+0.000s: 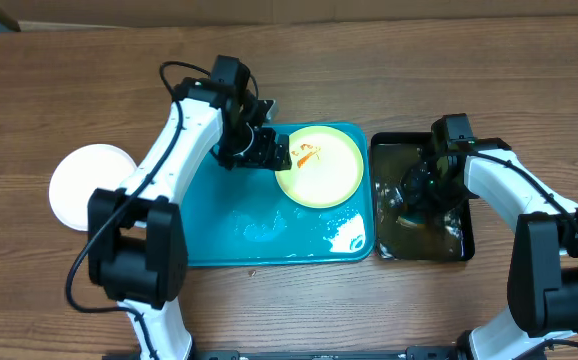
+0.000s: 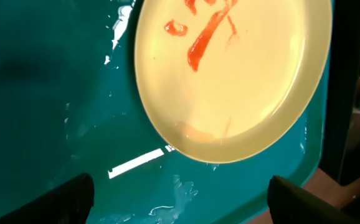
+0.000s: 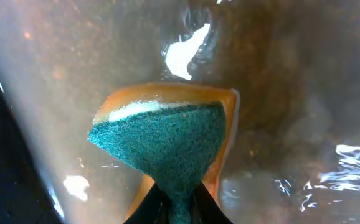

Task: Clean dirty plates on tray and stack at the side
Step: 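Move left gripper to the yellow-green plate rim and grip it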

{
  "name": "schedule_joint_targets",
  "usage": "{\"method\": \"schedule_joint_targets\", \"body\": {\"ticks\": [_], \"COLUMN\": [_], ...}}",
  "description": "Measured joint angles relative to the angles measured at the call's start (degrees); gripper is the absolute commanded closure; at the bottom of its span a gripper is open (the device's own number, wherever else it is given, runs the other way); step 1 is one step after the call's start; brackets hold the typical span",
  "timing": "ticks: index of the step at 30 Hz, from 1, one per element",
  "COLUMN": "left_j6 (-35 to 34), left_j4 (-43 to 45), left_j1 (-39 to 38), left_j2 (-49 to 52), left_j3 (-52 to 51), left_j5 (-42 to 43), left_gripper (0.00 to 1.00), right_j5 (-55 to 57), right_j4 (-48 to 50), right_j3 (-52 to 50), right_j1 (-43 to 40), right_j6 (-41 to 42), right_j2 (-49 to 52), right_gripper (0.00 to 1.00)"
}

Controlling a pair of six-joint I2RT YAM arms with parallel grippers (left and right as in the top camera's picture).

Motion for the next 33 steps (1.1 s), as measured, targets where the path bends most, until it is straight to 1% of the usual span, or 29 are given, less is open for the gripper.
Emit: {"method": "schedule_joint_targets", "body": {"ticks": [2,4,7,9,12,15,20,24,27,30,33], "left_j6": [-0.5,-1.3,-3.6,-5.3,-7.5,-8.3,-9.1,-9.8,-10.2,-10.8,-10.8], "left_j4": [0.7,1.0,1.0,1.0,0.9,0.7,-0.5,-2.7,-3.1,-3.2,-4.2], "left_j1": [-0.7,-1.8,-3.0,-3.7,-4.4,-4.7,-4.3,-2.8,-0.6,2.3,5.7], "left_j2": [1.7,4.0,7.2,8.8,10.1,10.2,10.2,10.2,10.2,10.2,10.2], "left_j3": [0.0,0.0,0.0,0.0,0.0,0.0,0.0,0.0,0.0,0.0,0.3], "left_j5": [0.2,0.4,0.6,0.6,0.7,0.7,0.0,-3.5,-5.7,-6.9,-7.6], "left_gripper": [0.2,0.29,0.35,0.44,0.61,0.71,0.81,0.87,0.94,0.95,0.89], "right_j5": [0.0,0.0,0.0,0.0,0.0,0.0,0.0,0.0,0.0,0.0,0.0], "right_j4": [0.0,0.0,0.1,0.1,0.0,0.1,0.0,-0.1,-0.1,-0.3,-0.4], "right_j3": [0.0,0.0,0.0,0.0,0.0,0.0,0.0,0.0,0.0,0.0,0.0], "right_j1": [0.0,0.0,0.0,0.0,0.0,0.0,0.0,0.0,0.0,0.0,0.0], "right_j6": [0.1,0.2,0.2,0.2,0.2,0.2,0.2,0.2,0.2,0.2,0.2], "right_j2": [0.0,0.0,0.0,0.0,0.0,0.0,0.0,0.0,0.0,0.0,0.0], "right_gripper": [0.89,0.89,0.89,0.89,0.89,0.89,0.89,0.89,0.89,0.89,0.89]}}
